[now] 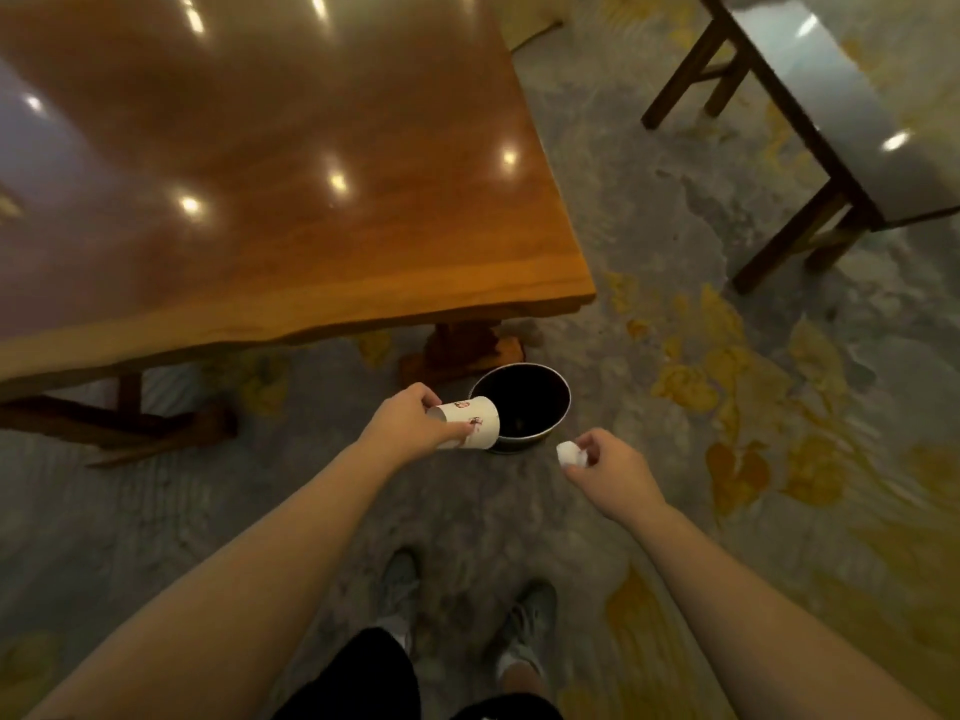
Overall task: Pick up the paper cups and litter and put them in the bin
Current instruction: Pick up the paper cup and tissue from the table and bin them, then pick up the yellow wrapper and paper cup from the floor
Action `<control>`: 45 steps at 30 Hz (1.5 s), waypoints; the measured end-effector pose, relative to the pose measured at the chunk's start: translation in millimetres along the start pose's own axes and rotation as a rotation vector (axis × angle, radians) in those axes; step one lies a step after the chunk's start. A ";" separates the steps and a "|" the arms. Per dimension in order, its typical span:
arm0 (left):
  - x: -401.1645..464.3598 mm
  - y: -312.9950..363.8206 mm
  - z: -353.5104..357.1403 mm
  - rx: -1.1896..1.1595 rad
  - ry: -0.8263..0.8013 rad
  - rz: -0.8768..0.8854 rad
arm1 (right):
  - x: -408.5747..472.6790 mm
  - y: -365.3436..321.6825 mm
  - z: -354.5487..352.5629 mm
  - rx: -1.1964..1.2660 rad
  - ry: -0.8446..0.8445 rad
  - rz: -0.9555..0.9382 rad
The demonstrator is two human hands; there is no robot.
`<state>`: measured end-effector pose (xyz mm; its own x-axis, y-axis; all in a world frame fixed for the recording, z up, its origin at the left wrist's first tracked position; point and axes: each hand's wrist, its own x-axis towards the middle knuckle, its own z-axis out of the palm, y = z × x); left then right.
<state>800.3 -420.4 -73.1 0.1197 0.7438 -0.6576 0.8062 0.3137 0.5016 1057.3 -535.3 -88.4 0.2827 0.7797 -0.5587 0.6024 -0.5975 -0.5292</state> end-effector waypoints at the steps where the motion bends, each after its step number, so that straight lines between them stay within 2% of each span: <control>1: 18.0 -4.4 9.1 -0.021 -0.008 -0.026 | 15.9 7.3 8.5 0.040 0.004 0.034; 11: 195.8 -44.2 117.8 -0.254 -0.071 -0.229 | 184.3 71.2 106.7 0.509 0.018 0.441; 15: 254.3 -57.8 159.5 -0.451 -0.085 -0.353 | 239.2 99.1 143.4 0.610 0.020 0.507; 19: 287.3 -70.0 182.2 -0.594 -0.093 -0.397 | 270.7 112.3 161.8 0.695 -0.012 0.525; 23: 303.2 -79.4 190.4 -0.504 -0.082 -0.337 | 282.3 120.1 169.5 0.681 -0.022 0.482; 27: 294.1 -84.7 185.0 -0.129 -0.026 -0.134 | 271.5 114.4 165.1 0.516 -0.035 0.340; 30: 269.3 -76.9 170.6 0.106 -0.036 0.017 | 251.9 104.6 145.8 0.276 -0.032 0.192; 35: 201.1 -21.8 136.1 0.286 -0.038 0.165 | 194.3 76.5 70.1 0.004 -0.033 -0.014; 40: 110.6 88.6 97.5 0.416 -0.072 0.297 | 127.3 50.8 -43.4 -0.119 0.035 -0.190; 45: 36.5 202.0 67.6 0.354 0.016 0.380 | 79.1 34.4 -153.2 -0.228 0.119 -0.319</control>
<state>1006.8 -369.8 -33.8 0.4360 0.7760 -0.4558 0.8543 -0.1976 0.4807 1214.7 -465.6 -52.9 0.1314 0.9435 -0.3043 0.8201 -0.2759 -0.5014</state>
